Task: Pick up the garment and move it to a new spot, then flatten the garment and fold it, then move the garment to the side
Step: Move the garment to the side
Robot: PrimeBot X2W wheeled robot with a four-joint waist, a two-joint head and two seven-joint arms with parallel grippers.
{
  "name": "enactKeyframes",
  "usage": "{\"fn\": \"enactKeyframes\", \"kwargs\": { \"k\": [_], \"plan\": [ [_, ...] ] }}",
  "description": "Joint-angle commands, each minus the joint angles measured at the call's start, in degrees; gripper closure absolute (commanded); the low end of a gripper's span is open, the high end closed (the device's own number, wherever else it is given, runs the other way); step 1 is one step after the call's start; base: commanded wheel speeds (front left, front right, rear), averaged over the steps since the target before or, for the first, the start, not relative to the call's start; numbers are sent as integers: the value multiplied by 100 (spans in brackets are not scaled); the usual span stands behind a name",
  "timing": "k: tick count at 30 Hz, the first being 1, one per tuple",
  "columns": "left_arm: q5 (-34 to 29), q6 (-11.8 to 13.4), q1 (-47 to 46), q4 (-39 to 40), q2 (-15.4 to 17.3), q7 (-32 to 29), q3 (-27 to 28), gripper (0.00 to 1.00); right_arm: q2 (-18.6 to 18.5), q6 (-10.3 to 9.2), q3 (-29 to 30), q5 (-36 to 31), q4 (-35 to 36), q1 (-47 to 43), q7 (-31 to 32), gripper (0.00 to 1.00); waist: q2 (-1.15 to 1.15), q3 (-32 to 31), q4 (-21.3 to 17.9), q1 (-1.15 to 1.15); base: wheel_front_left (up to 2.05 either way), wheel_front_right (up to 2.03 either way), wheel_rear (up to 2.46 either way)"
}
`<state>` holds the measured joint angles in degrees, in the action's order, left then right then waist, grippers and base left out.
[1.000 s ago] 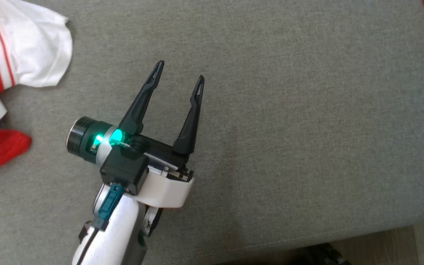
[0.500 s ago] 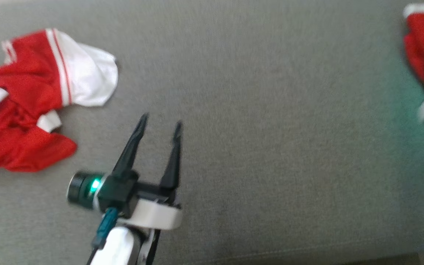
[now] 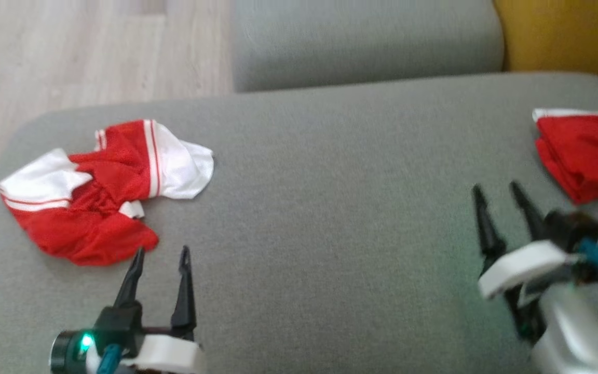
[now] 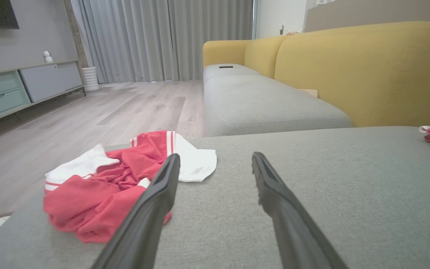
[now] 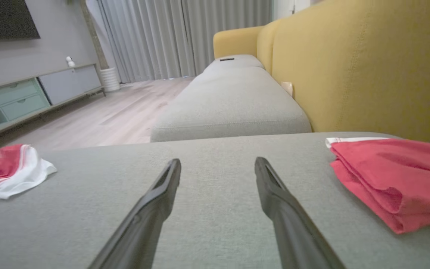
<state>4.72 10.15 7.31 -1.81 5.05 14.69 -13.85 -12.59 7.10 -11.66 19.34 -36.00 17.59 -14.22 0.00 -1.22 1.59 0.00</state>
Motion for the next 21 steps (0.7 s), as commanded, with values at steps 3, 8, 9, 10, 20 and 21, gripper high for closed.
{"fn": "enactKeyframes", "kwargs": {
  "k": [3, 8, 9, 10, 20, 21],
  "plan": [
    [28, -1, -70, 188, 26, 31, 387, 0, 336, 39, 18, -252, 882, -498, -76, 0, 0, -337, 95, 0, 0, 0, 0],
    [8, -80, 200, 198, -18, 31, 554, 0, 559, 39, 95, -639, 1521, -1359, -77, 0, 0, -588, 79, 0, 0, 0, 0],
    [-6, -103, 260, 201, -25, 31, 577, 0, 594, 39, 114, -705, 1607, -1495, -77, 0, 0, -627, 71, 0, 0, 0, 0],
    [-28, -129, 321, 184, -29, 31, 592, 0, 624, 39, 126, -773, 1687, -1621, -77, 0, 0, -667, 64, 0, 0, 0, 0],
    [-198, -294, 672, 124, -53, 31, 771, 0, 809, 39, 224, -889, 2036, -2248, -77, 0, 0, -900, -44, 0, 0, 0, 0],
    [-202, -305, 687, 115, -56, 31, 795, 0, 823, 39, 248, -892, 2070, -2260, -77, 0, 0, -910, -51, 0, 0, 0, 0]
  ]
}}
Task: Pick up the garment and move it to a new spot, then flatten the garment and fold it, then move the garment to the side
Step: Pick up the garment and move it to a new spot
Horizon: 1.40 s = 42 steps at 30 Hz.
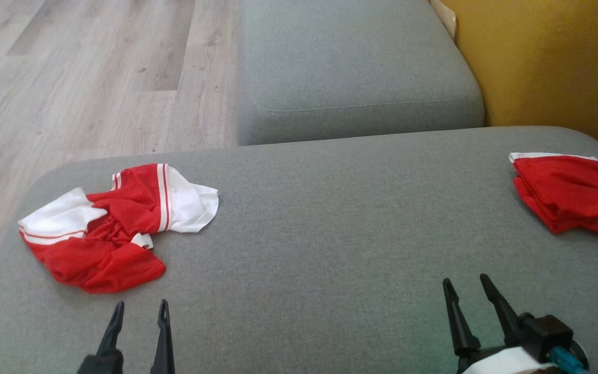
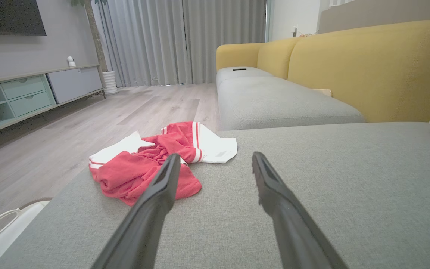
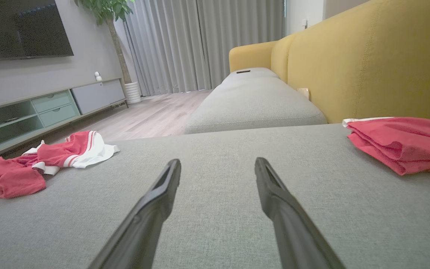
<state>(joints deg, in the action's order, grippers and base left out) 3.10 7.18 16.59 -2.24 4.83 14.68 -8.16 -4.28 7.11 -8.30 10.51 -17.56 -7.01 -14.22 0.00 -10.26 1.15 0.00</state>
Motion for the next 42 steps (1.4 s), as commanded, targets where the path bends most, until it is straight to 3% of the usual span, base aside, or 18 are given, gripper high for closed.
{"fn": "enactKeyframes", "kwargs": {
  "k": [1, 24, 42],
  "plan": [
    [-44, -22, -231, 147, -36, 32, 248, 0, 2, 37, -81, -12, 240, 184, -77, 0, 0, -16, -9, 0, 0, 0, 0],
    [-172, -249, -225, 47, -86, 32, 390, 0, 14, 37, -158, 4, 165, 112, -77, 0, 0, -49, 238, 0, 0, 0, 0],
    [-237, -256, -232, 75, 48, 32, 530, 0, 128, 37, -264, 223, 53, 179, -78, 0, 0, 148, 1806, 0, 0, 0, 0]
  ]
}}
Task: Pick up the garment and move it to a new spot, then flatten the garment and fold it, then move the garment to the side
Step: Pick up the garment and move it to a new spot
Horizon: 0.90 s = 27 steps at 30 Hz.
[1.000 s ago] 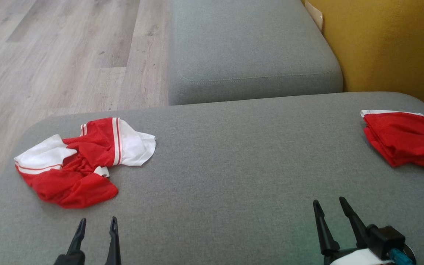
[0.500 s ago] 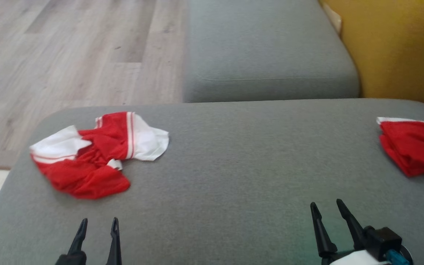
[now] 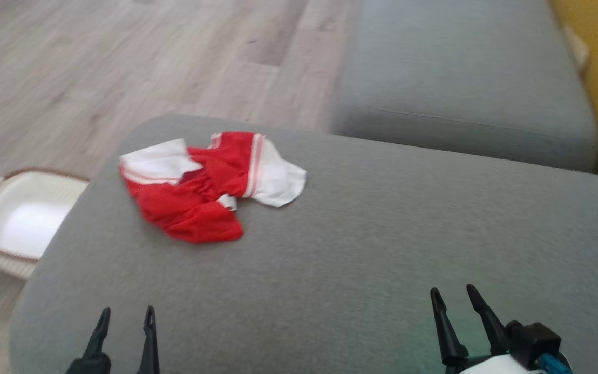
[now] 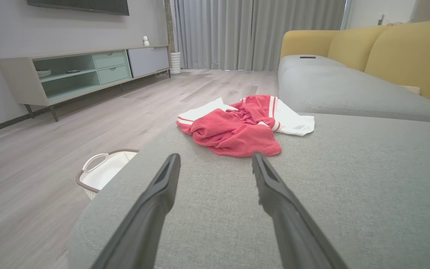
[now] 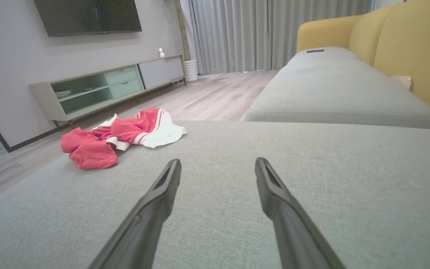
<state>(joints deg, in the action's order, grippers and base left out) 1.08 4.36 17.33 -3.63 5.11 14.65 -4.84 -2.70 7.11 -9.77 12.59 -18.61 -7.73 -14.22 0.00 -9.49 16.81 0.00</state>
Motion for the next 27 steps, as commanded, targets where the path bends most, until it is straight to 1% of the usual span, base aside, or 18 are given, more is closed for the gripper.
{"fn": "enactKeyframes", "kwargs": {
  "k": [1, 4, 9, 16, 21, 25, 26, 27],
  "plan": [
    [-28, 30, -302, 218, 33, 35, 221, 0, -28, 37, -115, 16, 158, 261, -78, 0, 0, 84, 319, 0, 0, 0, 0],
    [-9, 31, -288, 238, 73, 35, 289, 0, -23, 37, -70, 28, 156, 288, -78, 0, 0, 129, 542, 0, 0, 0, 0],
    [17, 89, -305, 300, 62, 35, 393, 0, -20, 37, -110, 37, 130, 398, -78, 0, 0, 282, 732, 0, 0, 0, 0],
    [34, 132, -282, 343, 26, 35, 491, 0, -19, 37, -147, 2, 67, 471, -78, 0, 0, 387, 842, 0, 0, 0, 0],
    [13, 86, -353, 337, 91, 35, 551, 0, -19, 37, -98, -47, 67, 429, -78, 0, 0, 434, 890, 0, 0, 0, 0],
    [-59, -47, -807, 337, 361, 35, 608, 0, -86, 37, -44, -166, 80, 428, -78, 0, 0, 669, 862, 0, 0, 0, 0],
    [-86, -121, -1189, 377, 544, 35, 656, 0, -177, 37, -72, -221, 102, 491, -78, 0, 0, 887, 786, 0, 0, 0, 0],
    [-91, -148, -1419, 441, 631, 35, 688, 0, -244, 37, -88, -252, 126, 566, -78, 0, 0, 1075, 725, 0, 0, 0, 0]
  ]
}}
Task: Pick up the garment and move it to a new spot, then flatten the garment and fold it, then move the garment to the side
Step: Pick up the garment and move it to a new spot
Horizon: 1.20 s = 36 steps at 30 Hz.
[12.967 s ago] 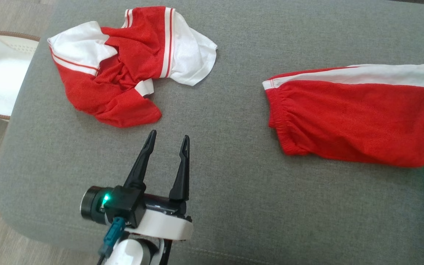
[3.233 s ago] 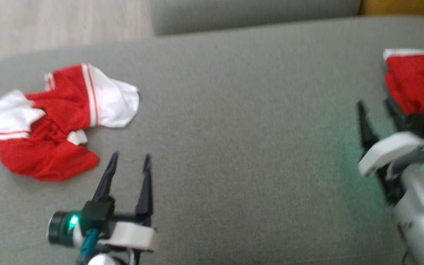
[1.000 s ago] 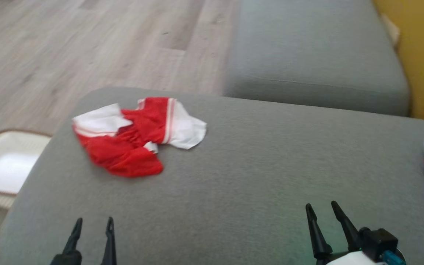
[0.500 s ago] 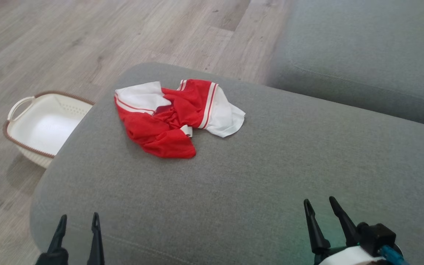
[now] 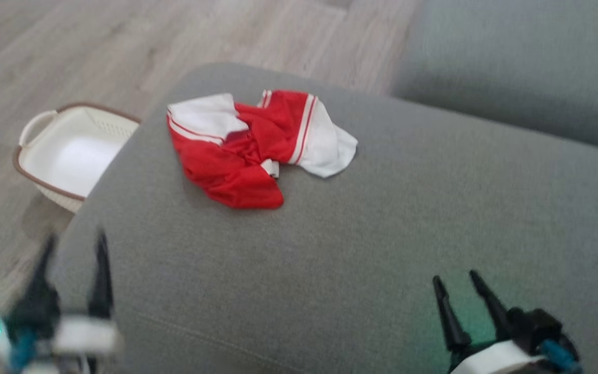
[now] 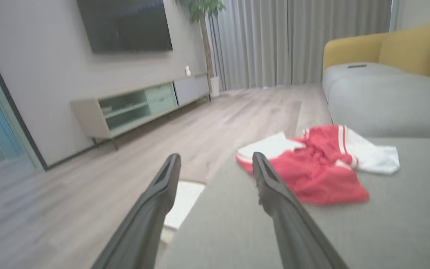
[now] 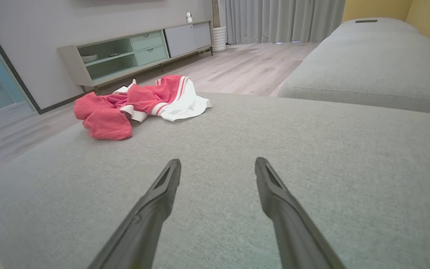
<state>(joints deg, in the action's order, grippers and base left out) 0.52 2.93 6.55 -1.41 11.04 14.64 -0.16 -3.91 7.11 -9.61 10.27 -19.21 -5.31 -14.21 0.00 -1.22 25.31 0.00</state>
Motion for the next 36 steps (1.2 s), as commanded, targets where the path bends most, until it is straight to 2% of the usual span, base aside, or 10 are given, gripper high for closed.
{"fn": "enactKeyframes", "kwargs": {
  "k": [1, 7, 10, 14, 18, 23, 33, 34, 35, 36],
  "plan": [
    [-40, -33, -593, 294, 119, 36, 243, 0, -201, 37, -99, -50, 216, 419, -79, 0, 0, 429, -186, 0, 0, 0, 0],
    [-57, -415, -2334, 247, 510, 36, 79, 0, -713, 37, -48, -172, 318, 1030, -79, 0, 0, 1394, -519, 0, 0, 0, 0],
    [-42, -739, -3309, -465, 638, -16, -226, 0, -944, 37, -29, -205, 357, 1288, -79, 0, 0, 1775, -671, 0, 0, 0, 0],
    [167, -986, -4692, -1723, 732, -674, -710, 0, -1148, 37, 48, -243, 457, 1592, -79, 0, 0, 2235, -901, 0, 0, 0, 0],
    [612, -1035, -5790, -2968, 840, -1422, -1076, 0, -1263, 37, 41, -289, 592, 1837, -79, 0, 0, 2652, -1192, 0, 0, 0, 0],
    [1336, -1039, -6669, -4166, 1031, -1818, -1610, 0, -1403, 37, 214, -343, 823, 1944, -79, 0, 0, 3023, -1483, 0, 0, 0, 0],
    [2307, -1041, -7047, -5654, 1284, -2255, -2412, 0, -1451, 37, 502, -451, 1391, 1998, -79, 0, 0, 3408, -2016, 0, 0, 0, 0],
    [2385, -1041, -7040, -5702, 1328, -2173, -2442, 84, -1424, 37, 517, -459, 1431, 1994, -79, 0, 0, 3412, -2052, 0, 0, 0, 0],
    [2446, -1041, -7030, -5737, 1370, -2069, -2478, 100, -1394, 37, 527, -468, 1458, 1987, -79, 0, 0, 3409, -2087, 0, 0, 0, 0],
    [2480, -1041, -7023, -5763, 1419, -1946, -2526, 100, -1369, 37, 532, -478, 1476, 1980, -79, 0, 0, 3402, -2113, 0, 0, 0, 0]
  ]
}}
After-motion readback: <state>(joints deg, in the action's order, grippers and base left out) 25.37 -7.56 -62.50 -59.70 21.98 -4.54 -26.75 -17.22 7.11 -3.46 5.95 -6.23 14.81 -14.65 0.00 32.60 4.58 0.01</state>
